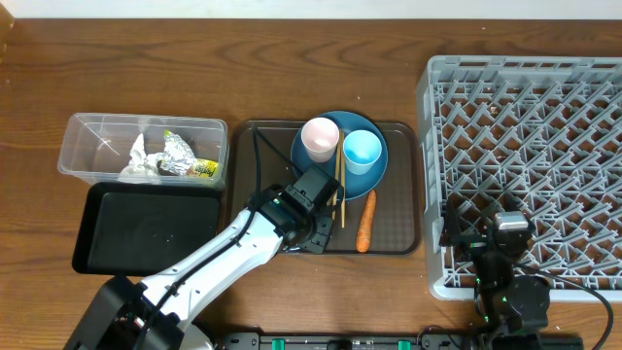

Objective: Sort waste into correct bins and load items into the dishwasher rack
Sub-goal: 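Lower left gripper onto the rim of the light-blue rice bowl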

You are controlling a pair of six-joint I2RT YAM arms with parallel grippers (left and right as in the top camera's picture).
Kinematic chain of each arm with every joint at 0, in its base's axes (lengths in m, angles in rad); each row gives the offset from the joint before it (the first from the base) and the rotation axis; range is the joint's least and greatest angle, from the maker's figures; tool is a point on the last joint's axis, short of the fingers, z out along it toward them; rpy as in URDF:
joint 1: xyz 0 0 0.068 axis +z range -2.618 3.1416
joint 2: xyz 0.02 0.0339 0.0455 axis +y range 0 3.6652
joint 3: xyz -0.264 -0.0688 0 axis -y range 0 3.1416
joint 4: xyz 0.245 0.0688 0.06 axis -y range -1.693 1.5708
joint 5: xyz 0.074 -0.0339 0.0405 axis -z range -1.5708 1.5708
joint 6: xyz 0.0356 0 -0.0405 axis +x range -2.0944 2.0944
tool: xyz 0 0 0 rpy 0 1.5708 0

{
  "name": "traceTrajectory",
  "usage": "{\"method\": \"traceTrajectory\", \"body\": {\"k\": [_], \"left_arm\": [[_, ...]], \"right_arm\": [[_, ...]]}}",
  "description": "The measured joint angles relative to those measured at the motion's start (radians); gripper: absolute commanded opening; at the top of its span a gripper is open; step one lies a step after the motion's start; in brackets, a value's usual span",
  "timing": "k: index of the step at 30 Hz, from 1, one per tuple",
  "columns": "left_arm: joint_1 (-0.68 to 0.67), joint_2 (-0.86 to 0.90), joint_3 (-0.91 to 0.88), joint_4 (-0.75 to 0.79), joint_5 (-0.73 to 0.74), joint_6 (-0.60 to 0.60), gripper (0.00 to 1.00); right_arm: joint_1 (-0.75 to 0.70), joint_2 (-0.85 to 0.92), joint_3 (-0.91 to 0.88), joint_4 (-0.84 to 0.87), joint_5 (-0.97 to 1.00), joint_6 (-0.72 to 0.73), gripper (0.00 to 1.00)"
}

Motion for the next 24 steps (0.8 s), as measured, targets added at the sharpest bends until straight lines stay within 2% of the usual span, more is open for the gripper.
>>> {"method": "traceTrajectory", "body": {"k": [24], "left_arm": [[-0.002, 0.000, -0.018, 0.034, -0.023, 0.002, 0.33]], "right_arm": [[0.000, 0.000, 0.000, 0.000, 0.000, 0.000, 0.99]]}}
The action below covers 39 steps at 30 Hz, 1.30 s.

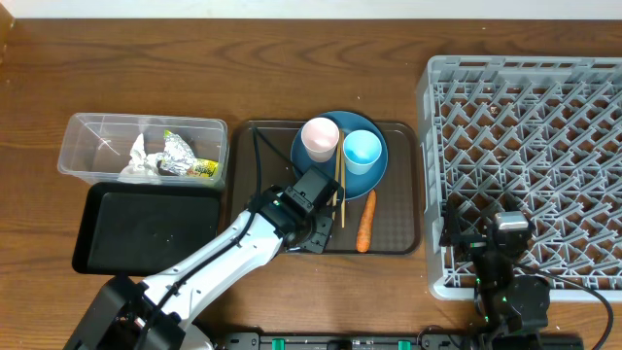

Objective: Sort waste into correct bins and load items into the dishwasher rack
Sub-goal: 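Lower left gripper onto the rim of the light-blue rice bowl, then grip bowl rim with left gripper and tilt it toward the tray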

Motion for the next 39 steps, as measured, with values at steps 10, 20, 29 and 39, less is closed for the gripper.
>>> {"method": "traceTrajectory", "body": {"k": [10, 20, 29, 39], "left_arm": [[0.000, 0.000, -0.038, 0.057, -0.003, 0.000, 0.32], [0.000, 0.000, -0.054, 0.058, -0.102, 0.002, 0.24], [0.000, 0.000, -0.054, 0.053, -0.218, 0.003, 0.24], [0.000, 0.000, -0.054, 0.008, -0.320, -0.002, 0.25]], "right_arm": [[0.000, 0.000, 0.000, 0.000, 0.000, 0.000, 0.99], [0.000, 0.000, 0.000, 0.000, 0.000, 0.000, 0.99], [0.000, 0.000, 0.000, 0.000, 0.000, 0.000, 0.99], [0.000, 0.000, 0.000, 0.000, 0.000, 0.000, 0.99]]}}
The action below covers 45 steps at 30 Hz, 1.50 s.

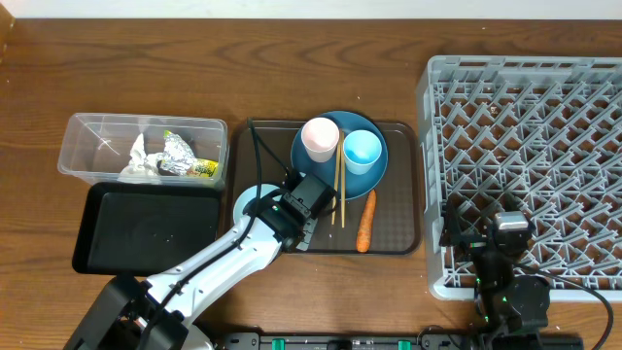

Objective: Sort waste into correct bins and load items into the dishwasher rack
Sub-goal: 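Grip bowl rim with left gripper and tilt it toward the tray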

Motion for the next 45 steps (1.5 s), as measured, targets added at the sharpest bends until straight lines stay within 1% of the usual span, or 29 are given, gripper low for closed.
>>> {"method": "traceTrajectory", "body": {"k": [7, 14, 25, 29, 31, 34, 45], "left_arm": [[0.000, 0.000, 0.000, 0.001, -0.039, -0.039, 0.30], [0.000, 0.000, 0.000, 0.013, -0.043, -0.101, 0.30], [0.000, 0.000, 0.000, 0.039, -0.043, -0.156, 0.29], [0.000, 0.000, 0.000, 0.047, -0.043, -0.164, 0.28], [0.000, 0.000, 0.000, 0.049, -0.043, -0.169, 0.26], [0.000, 0.000, 0.000, 0.049, -0.043, -0.187, 0.25], [0.000, 0.000, -0.045, 0.084, -0.042, -0.206, 0.25]], "right_arm": [[0.000, 0.000, 0.000, 0.000, 0.000, 0.000, 0.99], [0.000, 0.000, 0.000, 0.000, 0.000, 0.000, 0.99], [0.000, 0.000, 0.000, 0.000, 0.000, 0.000, 0.99], [0.000, 0.000, 0.000, 0.000, 0.000, 0.000, 0.99], [0.000, 0.000, 0.000, 0.000, 0.000, 0.000, 0.99], [0.000, 0.000, 0.000, 0.000, 0.000, 0.000, 0.99], [0.000, 0.000, 0.000, 0.000, 0.000, 0.000, 0.99]]}}
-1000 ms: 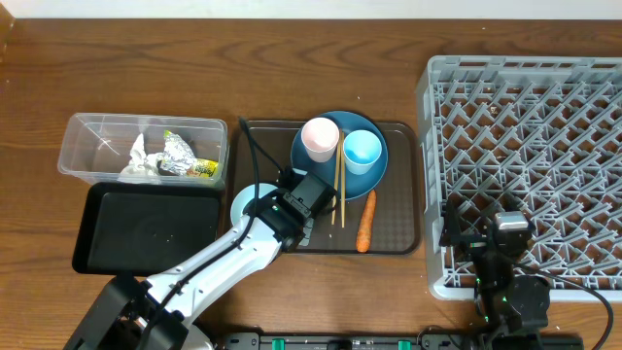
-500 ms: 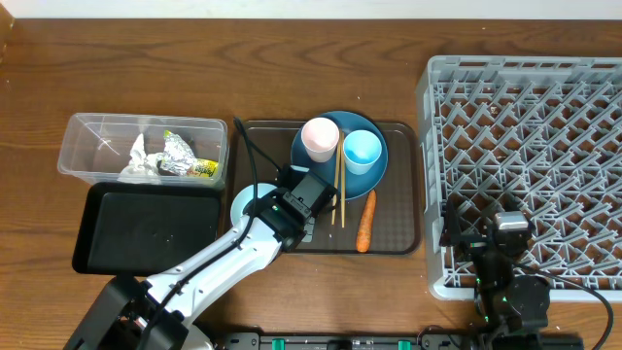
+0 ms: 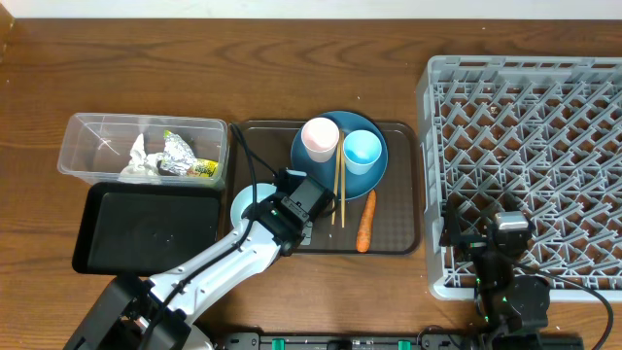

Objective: Sort waste into correct bins and load items into the dishwasher rack
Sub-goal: 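Grip bowl rim with left gripper and tilt it toward the tray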

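Note:
A brown tray (image 3: 398,209) holds a blue plate (image 3: 372,173) carrying a pink cup (image 3: 320,136) and a blue cup (image 3: 362,149). Chopsticks (image 3: 339,190) and a carrot (image 3: 365,221) lie beside them. My left gripper (image 3: 288,206) is over the tray's left part, shut on the right edge of a pale blue round dish (image 3: 241,205). The dish overlaps the tray's left rim, and the fingers are mostly hidden under the wrist. My right gripper (image 3: 498,233) rests at the front left corner of the grey dishwasher rack (image 3: 525,117); its jaws are not discernible.
A clear bin (image 3: 92,136) with crumpled wrappers stands at the left. In front of it sits a black bin (image 3: 146,228). The rack fills the table's right side. Bare wood runs along the back.
My left gripper has shifted slightly left. The pale blue dish has moved with it and now shows more fully over the tray's left rim. The right arm has not moved.
At the two oldest moments my left gripper sat low on the tray, left of the carrot, with no dish showing. Then it was further left with a pale blue dish at its side. Now both are at the tray's left rim.

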You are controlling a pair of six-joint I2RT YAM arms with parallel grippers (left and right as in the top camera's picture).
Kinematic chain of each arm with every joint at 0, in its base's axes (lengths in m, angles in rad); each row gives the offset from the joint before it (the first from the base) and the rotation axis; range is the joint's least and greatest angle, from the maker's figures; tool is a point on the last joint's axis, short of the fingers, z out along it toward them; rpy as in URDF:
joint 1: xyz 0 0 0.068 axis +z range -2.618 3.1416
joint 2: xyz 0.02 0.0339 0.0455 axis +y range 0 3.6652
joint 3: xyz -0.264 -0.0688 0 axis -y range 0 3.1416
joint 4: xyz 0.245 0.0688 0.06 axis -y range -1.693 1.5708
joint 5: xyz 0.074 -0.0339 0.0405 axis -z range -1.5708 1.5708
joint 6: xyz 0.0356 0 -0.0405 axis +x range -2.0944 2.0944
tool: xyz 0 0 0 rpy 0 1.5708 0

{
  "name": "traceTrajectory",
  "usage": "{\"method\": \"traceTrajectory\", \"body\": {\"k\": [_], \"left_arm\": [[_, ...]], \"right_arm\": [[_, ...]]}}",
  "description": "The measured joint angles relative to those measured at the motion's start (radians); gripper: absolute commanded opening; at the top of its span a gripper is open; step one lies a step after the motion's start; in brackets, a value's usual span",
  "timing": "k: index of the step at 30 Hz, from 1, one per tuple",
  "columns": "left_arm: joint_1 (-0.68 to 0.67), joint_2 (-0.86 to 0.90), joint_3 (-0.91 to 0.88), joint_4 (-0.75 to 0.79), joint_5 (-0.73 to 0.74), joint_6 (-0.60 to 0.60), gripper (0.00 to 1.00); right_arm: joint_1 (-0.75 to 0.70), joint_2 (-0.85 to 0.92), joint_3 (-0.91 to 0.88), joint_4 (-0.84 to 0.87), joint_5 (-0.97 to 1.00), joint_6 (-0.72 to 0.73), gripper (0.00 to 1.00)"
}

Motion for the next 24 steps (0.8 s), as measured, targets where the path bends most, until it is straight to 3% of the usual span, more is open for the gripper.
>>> {"method": "traceTrajectory", "body": {"k": [24], "left_arm": [[0.000, 0.000, -0.005, 0.033, 0.000, -0.003, 0.19]], "right_arm": [[0.000, 0.000, 0.000, 0.000, 0.000, 0.000, 0.99]]}}
